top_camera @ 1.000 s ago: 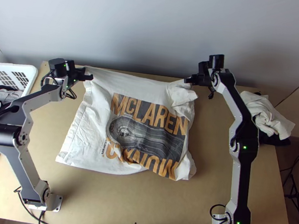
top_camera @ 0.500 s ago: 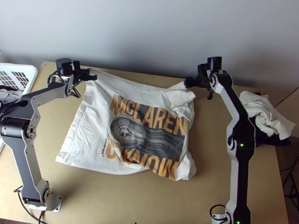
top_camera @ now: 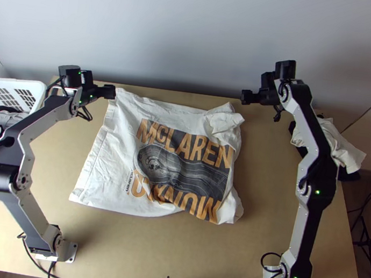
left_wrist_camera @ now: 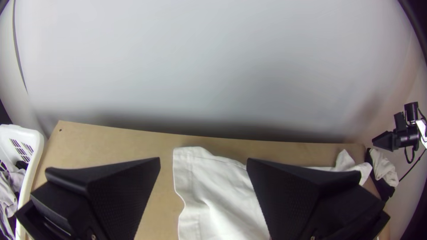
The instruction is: Fold the t-shirt
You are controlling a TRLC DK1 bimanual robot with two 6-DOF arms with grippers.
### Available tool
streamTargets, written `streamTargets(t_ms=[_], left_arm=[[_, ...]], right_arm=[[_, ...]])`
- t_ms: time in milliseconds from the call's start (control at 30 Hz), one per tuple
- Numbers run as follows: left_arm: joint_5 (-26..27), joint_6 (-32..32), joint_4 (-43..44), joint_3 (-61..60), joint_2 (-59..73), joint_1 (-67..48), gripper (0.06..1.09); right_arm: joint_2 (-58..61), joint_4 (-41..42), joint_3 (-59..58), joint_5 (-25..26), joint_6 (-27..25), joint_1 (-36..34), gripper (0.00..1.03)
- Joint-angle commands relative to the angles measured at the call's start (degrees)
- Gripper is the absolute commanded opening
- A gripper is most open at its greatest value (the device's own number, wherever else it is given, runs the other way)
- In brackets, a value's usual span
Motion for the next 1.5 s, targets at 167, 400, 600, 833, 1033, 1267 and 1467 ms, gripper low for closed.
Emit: streamTargets(t_ms=[167, 400, 600, 833, 1033, 1267, 1467], left_arm=[[3.3, -1.5, -5.9, -8.7, -12.5, -0.4, 1.02], [4.1, -1.5, -6.2, -13.3, -16.5, -0.9, 1.02], [4.1, -1.5, -6.3, -14.7, -17.2, -1.0, 1.02], [4.1, -1.5, -6.3, -15.7, -18.2, -2.0, 1.02], [4.1, -1.5, -6.4, -16.0, -18.7, -2.0, 1.02], [4.1, -1.2, -6.7, -16.9, -19.4, -1.8, 1.02], [4.1, -1.3, -6.7, -18.3, -20.5, -2.2, 1.02]], right_arm=[[-10.5, -2.4, -15.1, -1.3, -0.4, 3.4, 0.98], [-9.4, -2.1, -19.6, -1.4, -1.2, 5.4, 0.98], [-6.8, -1.8, -17.6, -1.4, -2.1, 5.2, 0.98], [-2.0, -1.8, -12.3, -1.3, -2.6, 4.6, 0.97], [1.6, -1.9, -7.0, -1.4, -2.5, 4.3, 0.34], [5.0, -1.9, 1.8, -1.4, -4.0, 5.0, 0.03], [8.0, 2.3, 8.7, -1.0, -4.7, 5.0, 0.03]])
